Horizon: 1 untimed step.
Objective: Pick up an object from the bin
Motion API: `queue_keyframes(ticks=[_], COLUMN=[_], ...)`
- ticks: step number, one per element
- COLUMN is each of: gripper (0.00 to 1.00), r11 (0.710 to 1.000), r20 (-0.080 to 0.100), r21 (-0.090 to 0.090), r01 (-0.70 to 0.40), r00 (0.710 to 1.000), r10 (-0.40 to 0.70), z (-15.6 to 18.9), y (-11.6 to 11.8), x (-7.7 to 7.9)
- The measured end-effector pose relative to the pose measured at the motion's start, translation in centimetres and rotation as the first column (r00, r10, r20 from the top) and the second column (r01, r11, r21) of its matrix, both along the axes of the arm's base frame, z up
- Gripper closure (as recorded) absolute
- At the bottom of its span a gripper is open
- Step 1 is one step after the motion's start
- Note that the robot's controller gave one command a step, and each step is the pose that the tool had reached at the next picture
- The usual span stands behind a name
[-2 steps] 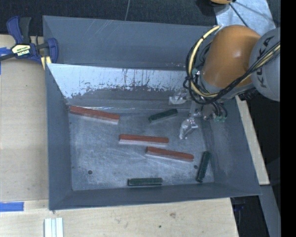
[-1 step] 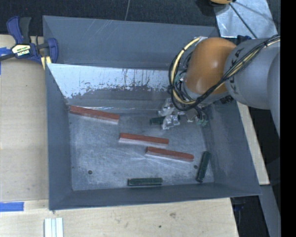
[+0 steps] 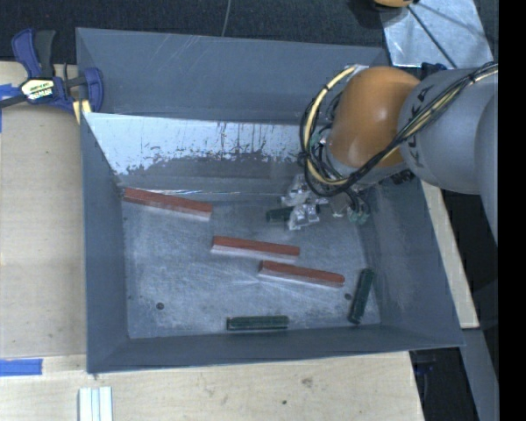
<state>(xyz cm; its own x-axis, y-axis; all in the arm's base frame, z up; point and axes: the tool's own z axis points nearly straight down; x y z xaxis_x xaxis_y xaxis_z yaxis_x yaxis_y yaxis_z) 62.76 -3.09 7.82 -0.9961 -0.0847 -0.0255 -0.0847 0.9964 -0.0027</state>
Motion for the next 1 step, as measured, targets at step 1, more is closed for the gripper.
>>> queue_keyframes(ticks=[1], gripper=[1.00], r11=[0.998], r20=[-0.021], r21=[0.001], r01=[0.063], r00=[0.998], r10=[-0.063], z=[13.05], y=[0.90], x=[-0.89])
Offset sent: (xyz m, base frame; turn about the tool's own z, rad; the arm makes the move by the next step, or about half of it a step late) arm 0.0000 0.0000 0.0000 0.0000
